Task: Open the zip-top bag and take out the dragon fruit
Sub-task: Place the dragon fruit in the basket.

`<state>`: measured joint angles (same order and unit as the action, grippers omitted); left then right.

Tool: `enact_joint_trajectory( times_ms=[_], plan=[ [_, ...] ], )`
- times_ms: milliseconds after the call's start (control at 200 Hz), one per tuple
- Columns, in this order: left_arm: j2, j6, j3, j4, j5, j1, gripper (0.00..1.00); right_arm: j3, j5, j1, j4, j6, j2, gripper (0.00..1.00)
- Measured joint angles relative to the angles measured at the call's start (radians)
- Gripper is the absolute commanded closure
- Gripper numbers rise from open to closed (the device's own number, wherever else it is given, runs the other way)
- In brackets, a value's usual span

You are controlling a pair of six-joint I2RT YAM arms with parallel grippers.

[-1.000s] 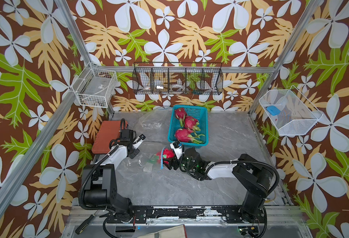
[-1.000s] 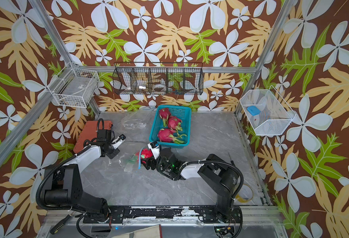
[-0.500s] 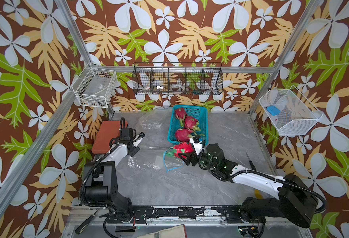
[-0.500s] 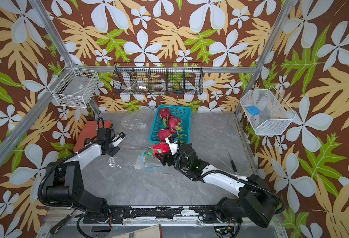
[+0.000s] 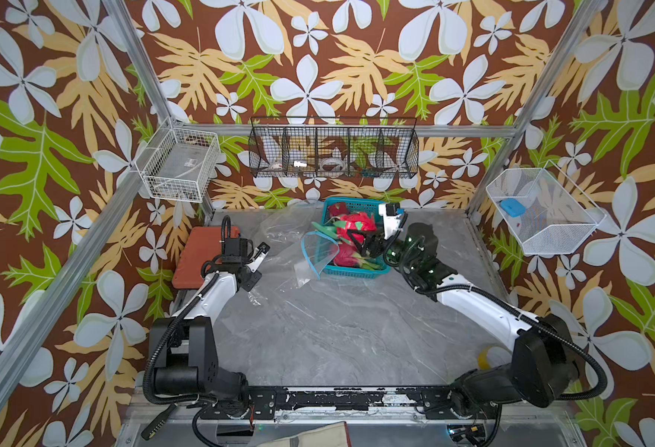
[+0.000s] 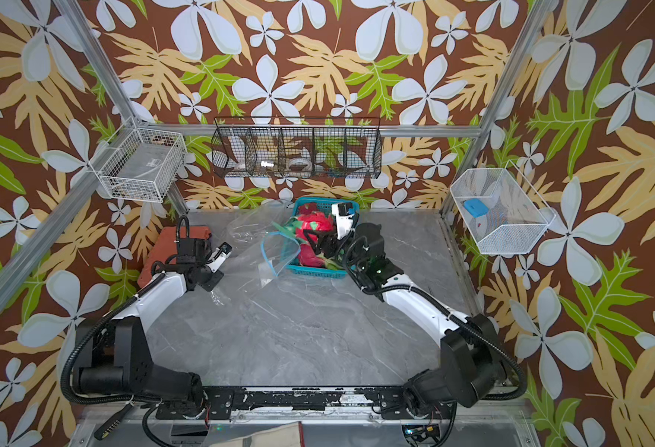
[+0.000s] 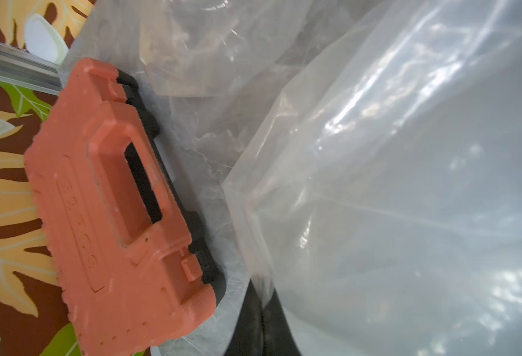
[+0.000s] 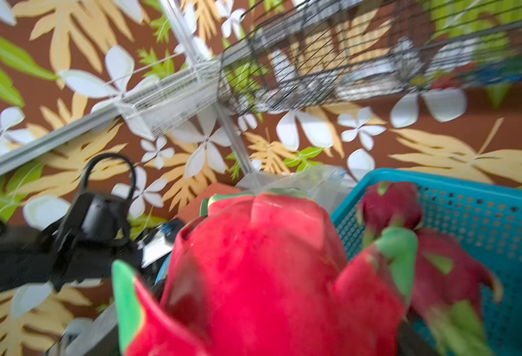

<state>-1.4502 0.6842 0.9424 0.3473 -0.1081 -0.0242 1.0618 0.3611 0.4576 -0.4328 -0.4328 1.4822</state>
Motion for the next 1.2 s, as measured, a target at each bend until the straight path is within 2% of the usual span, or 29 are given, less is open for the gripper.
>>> enact_joint_trajectory(
  times_ms=[175,320,616,656,741,776,826,941,956,971,1061,1201],
  plan=[
    [0.027,0.003,-0.027,-0.013,-0.016,0.0,1.0,0.029,0.002,-0.088,0.057,0.005,0.099,0.68],
    [0.036,0.024,-0.069,-0.014,-0.054,0.0,1.0,0.049,-0.059,-0.122,0.092,0.013,0.167,0.66],
    [0.099,0.024,-0.076,-0.022,-0.104,0.0,1.0,0.307,-0.151,-0.171,0.118,0.085,0.41,0.65],
    [0.108,0.021,-0.072,-0.014,-0.103,0.0,0.88,0.337,-0.154,-0.185,0.125,0.097,0.442,0.65],
    [0.121,0.004,-0.053,0.01,-0.091,0.0,0.45,0.399,-0.156,-0.208,0.137,0.101,0.503,0.62],
    [0.125,-0.009,-0.041,0.025,-0.077,0.0,0.27,0.424,-0.159,-0.213,0.145,0.106,0.526,0.59],
    [0.132,-0.03,-0.019,0.048,-0.04,0.0,0.12,0.461,-0.159,-0.215,0.157,0.117,0.561,0.49],
    [0.147,-0.085,0.053,0.101,0.041,0.0,0.01,0.507,-0.153,-0.211,0.196,0.129,0.609,0.24],
    [0.147,-0.095,0.069,0.109,0.055,0.0,0.0,0.507,-0.154,-0.21,0.201,0.13,0.61,0.05],
    [0.146,-0.106,0.083,0.118,0.066,0.0,0.0,0.507,-0.157,-0.209,0.206,0.132,0.61,0.0],
    [0.135,-0.148,0.192,0.171,0.14,0.004,0.0,0.491,-0.175,-0.203,0.229,0.148,0.581,0.0],
    [0.095,-0.212,0.338,0.237,0.226,0.027,0.0,0.439,-0.224,-0.197,0.255,0.184,0.46,0.0]
  ],
)
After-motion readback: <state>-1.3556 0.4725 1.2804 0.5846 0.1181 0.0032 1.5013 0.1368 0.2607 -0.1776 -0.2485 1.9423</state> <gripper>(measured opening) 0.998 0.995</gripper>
